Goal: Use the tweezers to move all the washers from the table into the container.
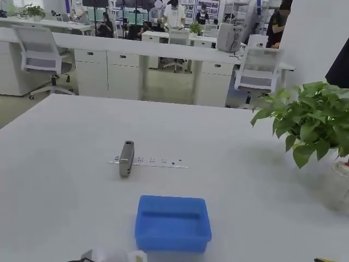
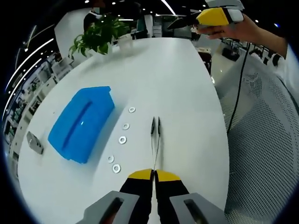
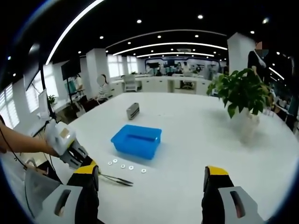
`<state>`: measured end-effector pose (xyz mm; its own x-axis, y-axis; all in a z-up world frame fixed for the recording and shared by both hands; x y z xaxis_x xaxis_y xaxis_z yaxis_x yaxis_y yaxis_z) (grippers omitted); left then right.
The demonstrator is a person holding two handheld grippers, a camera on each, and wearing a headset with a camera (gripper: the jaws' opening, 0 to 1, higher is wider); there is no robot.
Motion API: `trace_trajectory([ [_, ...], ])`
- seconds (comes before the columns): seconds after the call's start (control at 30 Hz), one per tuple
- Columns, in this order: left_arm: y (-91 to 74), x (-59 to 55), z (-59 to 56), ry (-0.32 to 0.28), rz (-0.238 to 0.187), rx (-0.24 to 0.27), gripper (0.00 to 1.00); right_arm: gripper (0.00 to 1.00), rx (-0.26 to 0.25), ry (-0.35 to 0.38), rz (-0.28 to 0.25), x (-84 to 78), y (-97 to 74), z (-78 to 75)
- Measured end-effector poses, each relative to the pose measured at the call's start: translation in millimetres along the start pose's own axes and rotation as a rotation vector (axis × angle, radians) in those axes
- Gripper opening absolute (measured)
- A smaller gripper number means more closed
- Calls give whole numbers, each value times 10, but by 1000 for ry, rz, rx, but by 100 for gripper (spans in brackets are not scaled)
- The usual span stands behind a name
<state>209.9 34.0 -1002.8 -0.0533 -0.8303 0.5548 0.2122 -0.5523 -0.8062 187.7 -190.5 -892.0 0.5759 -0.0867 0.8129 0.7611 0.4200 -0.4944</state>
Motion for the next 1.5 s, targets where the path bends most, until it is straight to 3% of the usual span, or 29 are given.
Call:
trace_trajectory([
  [0.17, -154, 141, 27, -34, -74, 54, 0, 90, 46, 29, -1, -29, -21, 73],
  [0.33, -281, 268, 11, -71, -136, 93, 0, 88, 74, -31, 28, -72, -31, 172],
  [0.53, -401, 374, -1, -114, -188, 129, 0, 86, 121, -48, 36, -91, -17, 291],
  [0.73, -570, 465, -1, -185, -260, 181, 0, 80, 239, -90, 114, -293, 13, 519],
  [0.8, -670, 538, 8, -214, -312, 206, 0, 73, 306, -98, 141, -335, 22, 615],
  [0.87, -776, 622, -9, -220, -359, 195, 0, 61, 366, -107, 173, -357, 50, 691],
  [0.9, -854, 659, -13, -207, -363, 193, 0, 57, 376, -108, 178, -361, 55, 705],
  [1.0, -1021, 762, -30, -145, -368, 169, 0, 48, 451, -212, 204, -279, 96, 851],
  [1.1, -1228, 910, -66, -99, -427, 106, 0, 40, 527, -290, 214, -151, 116, 991],
  [1.2, -1356, 1021, -139, -29, -442, 39, 0, 33, 587, -387, 245, -68, 131, 1106],
  [1.3, -1435, 1115, -237, 78, -420, 2, 0, 31, 664, -422, 286, -76, 136, 1214],
  [1.37, -1468, 1161, -265, 98, -414, 2, 0, 30, 728, -425, 329, -117, 105, 1296],
  [1.5, -1525, 1225, -323, 150, -383, -4, 0, 24, 740, -458, 356, -180, 91, 1331],
])
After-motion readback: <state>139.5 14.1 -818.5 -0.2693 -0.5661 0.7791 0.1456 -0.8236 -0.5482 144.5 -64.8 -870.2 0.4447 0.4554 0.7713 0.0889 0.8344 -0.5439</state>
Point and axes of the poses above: the centre of the closed fingertips' face, and the gripper's own axes: y roughly forward along the fingers, z roughly to its left, x roughly out of its top, the point moved 6 cm from there along -y, roughly backward along the fingers, and after that the axes turned 15 degrees about y, right-handed, at the moved point
